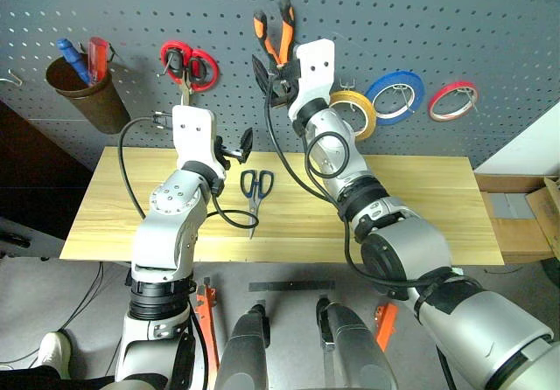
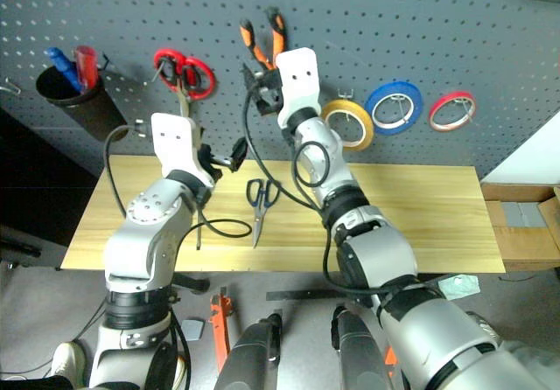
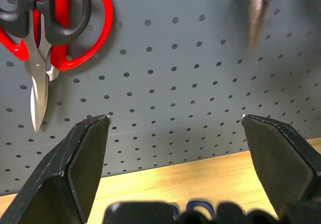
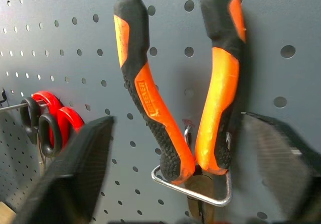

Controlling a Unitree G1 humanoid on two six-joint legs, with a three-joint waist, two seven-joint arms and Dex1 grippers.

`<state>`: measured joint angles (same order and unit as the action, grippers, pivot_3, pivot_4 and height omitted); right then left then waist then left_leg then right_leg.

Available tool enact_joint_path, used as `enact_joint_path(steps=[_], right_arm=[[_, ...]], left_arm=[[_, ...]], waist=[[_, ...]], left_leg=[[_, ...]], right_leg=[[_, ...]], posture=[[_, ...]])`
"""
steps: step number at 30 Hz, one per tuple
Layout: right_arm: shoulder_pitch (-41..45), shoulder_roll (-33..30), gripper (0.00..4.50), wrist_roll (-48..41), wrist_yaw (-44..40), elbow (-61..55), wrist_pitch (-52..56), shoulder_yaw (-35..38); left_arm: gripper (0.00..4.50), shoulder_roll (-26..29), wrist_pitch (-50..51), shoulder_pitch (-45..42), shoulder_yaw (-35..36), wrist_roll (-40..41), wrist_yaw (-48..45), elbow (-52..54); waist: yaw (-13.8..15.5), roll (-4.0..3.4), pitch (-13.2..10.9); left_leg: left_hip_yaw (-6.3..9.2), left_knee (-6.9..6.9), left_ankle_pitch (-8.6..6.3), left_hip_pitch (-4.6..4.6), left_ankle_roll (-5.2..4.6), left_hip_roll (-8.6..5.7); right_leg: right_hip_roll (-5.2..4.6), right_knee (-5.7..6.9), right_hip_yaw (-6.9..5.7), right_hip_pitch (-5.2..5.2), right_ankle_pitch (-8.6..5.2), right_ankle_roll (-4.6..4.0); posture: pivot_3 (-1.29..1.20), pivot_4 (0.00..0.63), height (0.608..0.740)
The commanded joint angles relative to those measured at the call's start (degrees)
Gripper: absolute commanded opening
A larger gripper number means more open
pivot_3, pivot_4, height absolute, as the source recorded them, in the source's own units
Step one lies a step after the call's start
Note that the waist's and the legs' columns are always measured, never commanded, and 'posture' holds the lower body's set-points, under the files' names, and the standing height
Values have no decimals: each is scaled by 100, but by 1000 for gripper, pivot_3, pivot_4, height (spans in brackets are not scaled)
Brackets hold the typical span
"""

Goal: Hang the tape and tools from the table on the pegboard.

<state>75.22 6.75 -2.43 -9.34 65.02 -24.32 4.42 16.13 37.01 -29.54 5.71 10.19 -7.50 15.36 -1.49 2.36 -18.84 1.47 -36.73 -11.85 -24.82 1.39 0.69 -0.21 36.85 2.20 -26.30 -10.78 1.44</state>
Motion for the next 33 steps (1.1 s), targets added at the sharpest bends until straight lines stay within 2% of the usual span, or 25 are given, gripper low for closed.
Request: enact_joint_path(steps=[1, 4, 9, 15, 18, 22, 28, 33], right_arm=[[-53, -50, 4449, 81, 91, -345, -33, -59], [-257, -99, 4449, 73, 14, -633, 76, -73], [-1130, -204, 4449, 16, -488, -2120, 738, -356], [-2445, -500, 4449, -343, -1181, -4846, 2471, -775], [-2857, -736, 4449, -542, -1522, -5853, 3315, -995], [-3550, -1328, 4449, -879, -2448, -7027, 4215, -1562], [-4198, -2136, 4449, -1131, -3527, -7528, 4485, -1989], [-4358, -2470, 4449, -986, -3984, -7481, 3993, -2178]], left_arm=[[4500, 8, -151, -108, 42, -6, -29, 106], [4500, -12, -174, -116, 30, -12, -35, 76], [4500, -49, -198, -77, 15, -18, -48, 74], [4500, -117, -185, -5, -39, -39, -35, 112], [4500, -176, -55, 114, -23, -68, 83, 182], [4500, -413, 346, 674, -142, -162, 384, 309], [4500, -943, 248, 1827, -496, -489, 764, -296], [4500, -1055, 189, 1996, -736, -753, 861, -712]], waist=[[-1, 0, 0], [-2, 0, 0], [-2, 0, 0], [-3, 0, 0], [-14, 0, 0], [-36, -1, 1], [-34, -1, 1], [-44, 0, -8]], left_leg=[[0, 0, 0, 0, 0, 0], [0, 0, 0, 0, 0, 0], [-1, 0, 0, -1, 0, -2], [3, -4, 0, -2, 1, -1], [3, -10, 0, -1, 1, 0], [4, -11, 0, 4, 1, 1], [-1, -17, 0, 7, 1, 0], [-6, -25, 1, 5, 0, 0]], right_leg=[[0, 0, 0, 0, 0, 0], [0, 0, -1, 0, -1, 1], [-1, -1, 1, 1, 0, 1], [-6, 3, -1, 0, -2, 4], [-6, 5, 1, 0, -8, 14], [-6, 4, 8, 4, -15, 26], [-5, 1, 9, 9, -19, 30], [8, 2, 8, 7, -19, 31]], posture=[[73, 329, 740], [65, 326, 740], [50, 320, 740], [38, 316, 740], [35, 318, 740], [15, 316, 740], [-14, 330, 740], [-40, 347, 740]])
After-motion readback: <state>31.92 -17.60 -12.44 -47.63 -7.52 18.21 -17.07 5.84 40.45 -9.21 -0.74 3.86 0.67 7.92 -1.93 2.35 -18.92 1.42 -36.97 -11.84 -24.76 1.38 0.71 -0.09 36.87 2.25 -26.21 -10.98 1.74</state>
